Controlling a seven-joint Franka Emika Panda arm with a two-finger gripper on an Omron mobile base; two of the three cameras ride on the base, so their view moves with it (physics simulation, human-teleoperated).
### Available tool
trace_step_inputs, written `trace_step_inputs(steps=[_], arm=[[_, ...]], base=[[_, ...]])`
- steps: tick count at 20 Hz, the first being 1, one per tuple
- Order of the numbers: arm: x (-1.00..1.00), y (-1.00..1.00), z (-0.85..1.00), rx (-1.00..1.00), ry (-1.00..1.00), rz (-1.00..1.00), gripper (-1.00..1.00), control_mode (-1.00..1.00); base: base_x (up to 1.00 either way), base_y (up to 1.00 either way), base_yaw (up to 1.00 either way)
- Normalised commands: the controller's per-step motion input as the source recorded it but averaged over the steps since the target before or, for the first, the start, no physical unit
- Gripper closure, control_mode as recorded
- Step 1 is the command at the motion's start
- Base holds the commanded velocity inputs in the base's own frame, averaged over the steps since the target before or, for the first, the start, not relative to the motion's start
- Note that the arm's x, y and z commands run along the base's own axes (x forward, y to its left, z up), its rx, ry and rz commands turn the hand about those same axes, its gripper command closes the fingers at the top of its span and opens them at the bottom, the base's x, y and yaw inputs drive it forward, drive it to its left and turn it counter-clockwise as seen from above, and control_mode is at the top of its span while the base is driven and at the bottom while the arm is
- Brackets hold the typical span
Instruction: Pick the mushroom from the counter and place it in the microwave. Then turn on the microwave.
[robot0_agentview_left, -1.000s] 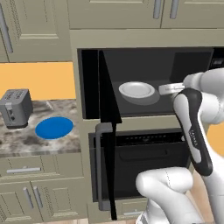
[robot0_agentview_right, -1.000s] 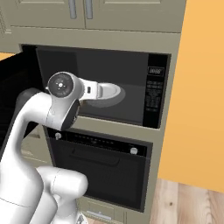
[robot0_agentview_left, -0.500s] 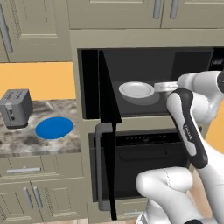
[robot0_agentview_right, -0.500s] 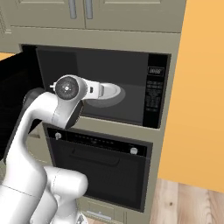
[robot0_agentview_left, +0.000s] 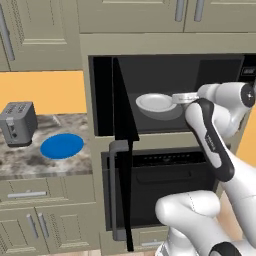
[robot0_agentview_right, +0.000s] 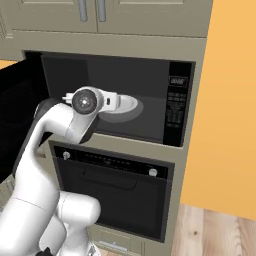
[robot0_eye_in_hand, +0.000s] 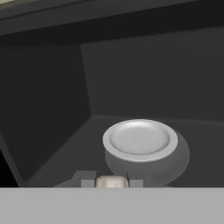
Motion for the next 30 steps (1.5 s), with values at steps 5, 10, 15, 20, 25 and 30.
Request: trace_step_inputs(steps=[5,10,15,20,25,30], arm=[[0.29,0.0,-0.05,0.0,-0.02,0.07,1.0,-1.0],[0.3,0.01,-0.02,0.0,0.0,0.02,1.0,-1.0],[0.29,0.0,-0.05,0.0,0.0,0.0,1.0,-1.0],[0.29,0.1,-0.2,-0.02,0.0,0.0,1.0,-1.0],[0.34,0.03,-0.13,-0.01,0.0,0.0,1.0,-1.0],[0.33,0.0,-0.07,0.0,0.0,0.0,1.0,-1.0]], base=[[0.0,0.0,0.0],[0.0,0.0,0.0],[0.0,0.0,0.0],[0.0,0.0,0.0],[0.0,0.0,0.0],[0.0,0.0,0.0]])
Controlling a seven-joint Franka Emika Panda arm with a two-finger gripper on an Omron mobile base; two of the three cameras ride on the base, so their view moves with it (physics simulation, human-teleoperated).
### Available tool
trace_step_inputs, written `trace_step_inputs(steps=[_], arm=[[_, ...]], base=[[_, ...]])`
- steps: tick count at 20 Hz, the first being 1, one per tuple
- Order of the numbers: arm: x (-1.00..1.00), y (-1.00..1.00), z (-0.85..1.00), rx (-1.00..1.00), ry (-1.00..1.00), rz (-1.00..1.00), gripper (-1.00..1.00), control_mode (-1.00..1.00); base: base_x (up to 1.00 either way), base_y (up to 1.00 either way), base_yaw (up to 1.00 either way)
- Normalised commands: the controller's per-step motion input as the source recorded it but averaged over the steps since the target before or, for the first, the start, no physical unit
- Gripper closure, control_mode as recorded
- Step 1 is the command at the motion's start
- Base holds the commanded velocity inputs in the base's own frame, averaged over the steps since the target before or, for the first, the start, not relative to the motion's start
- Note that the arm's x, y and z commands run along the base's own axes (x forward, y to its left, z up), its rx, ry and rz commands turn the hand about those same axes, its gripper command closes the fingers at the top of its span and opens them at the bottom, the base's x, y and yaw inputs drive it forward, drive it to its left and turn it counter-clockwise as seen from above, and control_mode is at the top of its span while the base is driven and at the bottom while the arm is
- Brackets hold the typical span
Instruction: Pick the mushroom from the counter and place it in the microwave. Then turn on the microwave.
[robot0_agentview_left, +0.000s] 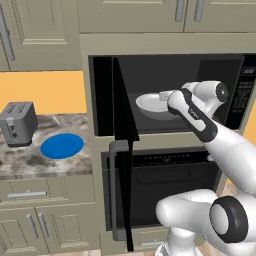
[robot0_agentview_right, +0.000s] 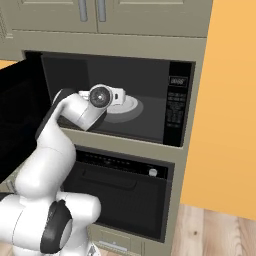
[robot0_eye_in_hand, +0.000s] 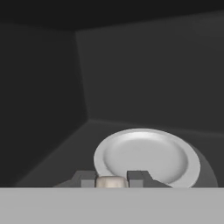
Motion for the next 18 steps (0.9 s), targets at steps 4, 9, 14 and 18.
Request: trace_step_inputs(steps=[4,9,14,18], arm=[[0.33,0.0,-0.09,-0.02,0.0,0.0,1.0,-1.0],[0.29,0.0,-0.1,-0.04,0.0,0.0,1.0,-1.0],[0.28,-0.05,-0.11,-0.02,0.0,0.0,1.0,-1.0],[0.27,-0.03,-0.08,0.0,0.0,0.0,1.0,-1.0]], base=[[0.0,0.0,0.0],[0.0,0.0,0.0],[0.0,0.0,0.0],[0.0,0.0,0.0]])
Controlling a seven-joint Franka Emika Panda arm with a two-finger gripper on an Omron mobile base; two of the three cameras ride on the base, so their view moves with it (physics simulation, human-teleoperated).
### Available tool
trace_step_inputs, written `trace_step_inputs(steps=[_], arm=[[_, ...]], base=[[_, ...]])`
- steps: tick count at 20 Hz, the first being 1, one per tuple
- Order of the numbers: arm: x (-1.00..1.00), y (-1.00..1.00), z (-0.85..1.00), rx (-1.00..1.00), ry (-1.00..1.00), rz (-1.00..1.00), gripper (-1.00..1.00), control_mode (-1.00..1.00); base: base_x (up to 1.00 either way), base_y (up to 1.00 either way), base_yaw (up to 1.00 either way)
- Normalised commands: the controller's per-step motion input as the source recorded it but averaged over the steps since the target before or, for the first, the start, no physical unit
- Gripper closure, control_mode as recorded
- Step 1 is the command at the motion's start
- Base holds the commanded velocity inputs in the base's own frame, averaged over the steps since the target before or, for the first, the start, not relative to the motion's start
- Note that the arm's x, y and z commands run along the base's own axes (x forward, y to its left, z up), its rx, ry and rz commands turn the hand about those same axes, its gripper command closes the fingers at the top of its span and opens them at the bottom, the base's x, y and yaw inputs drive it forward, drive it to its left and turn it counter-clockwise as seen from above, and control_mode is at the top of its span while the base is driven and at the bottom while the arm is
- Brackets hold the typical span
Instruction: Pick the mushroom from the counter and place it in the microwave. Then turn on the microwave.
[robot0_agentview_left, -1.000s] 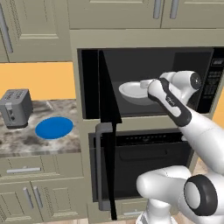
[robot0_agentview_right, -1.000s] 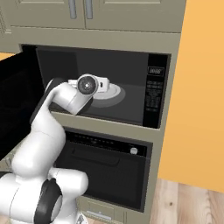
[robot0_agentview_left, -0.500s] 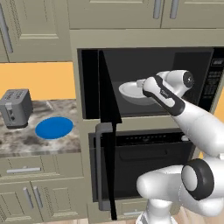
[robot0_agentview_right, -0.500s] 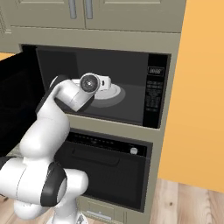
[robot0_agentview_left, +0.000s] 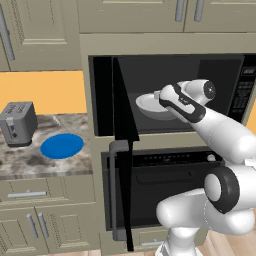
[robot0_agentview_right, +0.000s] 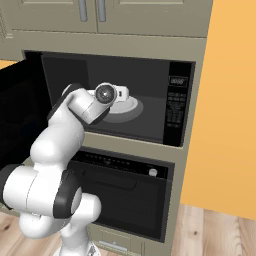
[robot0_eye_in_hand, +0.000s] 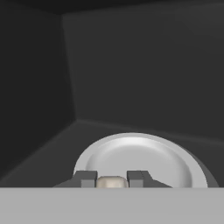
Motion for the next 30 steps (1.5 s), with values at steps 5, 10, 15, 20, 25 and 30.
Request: trace_step_inputs(steps=[5,10,15,20,25,30], arm=[[0.21,-0.02,-0.08,0.0,0.0,0.0,1.0,-1.0],[0.15,-0.01,-0.12,0.0,0.0,0.0,1.0,-1.0],[0.21,0.0,-0.08,0.0,0.0,0.0,1.0,-1.0],[0.2,0.0,-0.07,0.0,0.0,0.0,1.0,-1.0],[0.13,0.0,-0.08,0.0,0.0,0.0,1.0,-1.0],[0.14,0.0,-0.11,0.0,0.0,0.0,1.0,-1.0]], base=[[0.0,0.0,0.0],[0.0,0.0,0.0],[0.0,0.0,0.0],[0.0,0.0,0.0],[0.0,0.0,0.0],[0.0,0.0,0.0]])
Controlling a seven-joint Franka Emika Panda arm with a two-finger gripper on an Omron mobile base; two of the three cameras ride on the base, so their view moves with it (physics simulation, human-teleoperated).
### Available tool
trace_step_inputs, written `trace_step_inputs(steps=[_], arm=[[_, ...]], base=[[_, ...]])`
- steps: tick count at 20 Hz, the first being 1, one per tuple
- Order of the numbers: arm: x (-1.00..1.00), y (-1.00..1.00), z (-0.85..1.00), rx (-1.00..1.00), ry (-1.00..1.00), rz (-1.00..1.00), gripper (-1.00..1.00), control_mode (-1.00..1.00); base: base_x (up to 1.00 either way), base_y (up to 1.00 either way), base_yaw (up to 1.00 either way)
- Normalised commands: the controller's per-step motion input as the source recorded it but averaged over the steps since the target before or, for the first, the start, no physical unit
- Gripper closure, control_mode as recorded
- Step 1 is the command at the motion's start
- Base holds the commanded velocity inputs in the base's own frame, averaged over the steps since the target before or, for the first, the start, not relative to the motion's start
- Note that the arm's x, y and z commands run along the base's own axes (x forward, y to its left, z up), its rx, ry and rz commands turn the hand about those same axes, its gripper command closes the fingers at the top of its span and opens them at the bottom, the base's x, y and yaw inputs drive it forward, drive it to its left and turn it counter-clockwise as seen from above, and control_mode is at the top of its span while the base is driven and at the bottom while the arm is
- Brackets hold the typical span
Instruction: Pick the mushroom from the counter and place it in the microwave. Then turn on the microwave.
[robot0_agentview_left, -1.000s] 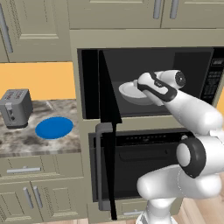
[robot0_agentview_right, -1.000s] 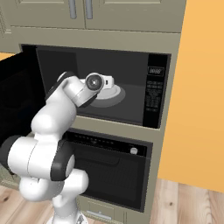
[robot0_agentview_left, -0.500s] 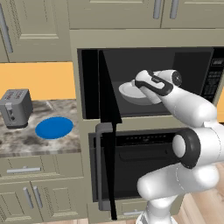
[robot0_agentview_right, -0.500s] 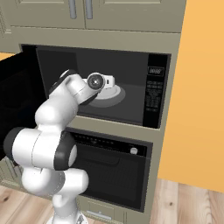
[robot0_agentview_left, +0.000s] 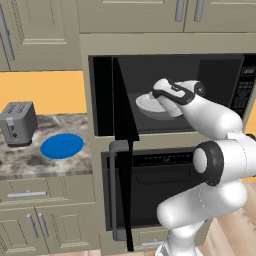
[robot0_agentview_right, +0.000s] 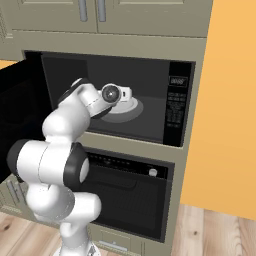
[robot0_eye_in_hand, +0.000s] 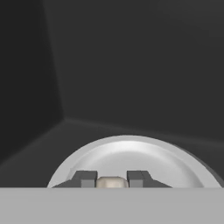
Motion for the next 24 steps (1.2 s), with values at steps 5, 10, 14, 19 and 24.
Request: trace_step_inputs(steps=[5,10,14,19,24], arm=[[0.13,0.0,-0.12,0.0,0.0,0.0,1.0,-1.0],[0.16,0.0,-0.1,0.0,0.0,0.0,1.0,-1.0],[0.14,0.0,-0.09,0.0,0.0,0.0,1.0,-1.0],[0.14,0.0,-0.15,0.0,0.0,0.0,1.0,-1.0],[0.17,0.0,-0.13,0.0,0.0,0.0,1.0,-1.0]], base=[[0.0,0.0,0.0],[0.0,0.0,0.0],[0.0,0.0,0.0],[0.0,0.0,0.0],[0.0,0.0,0.0]])
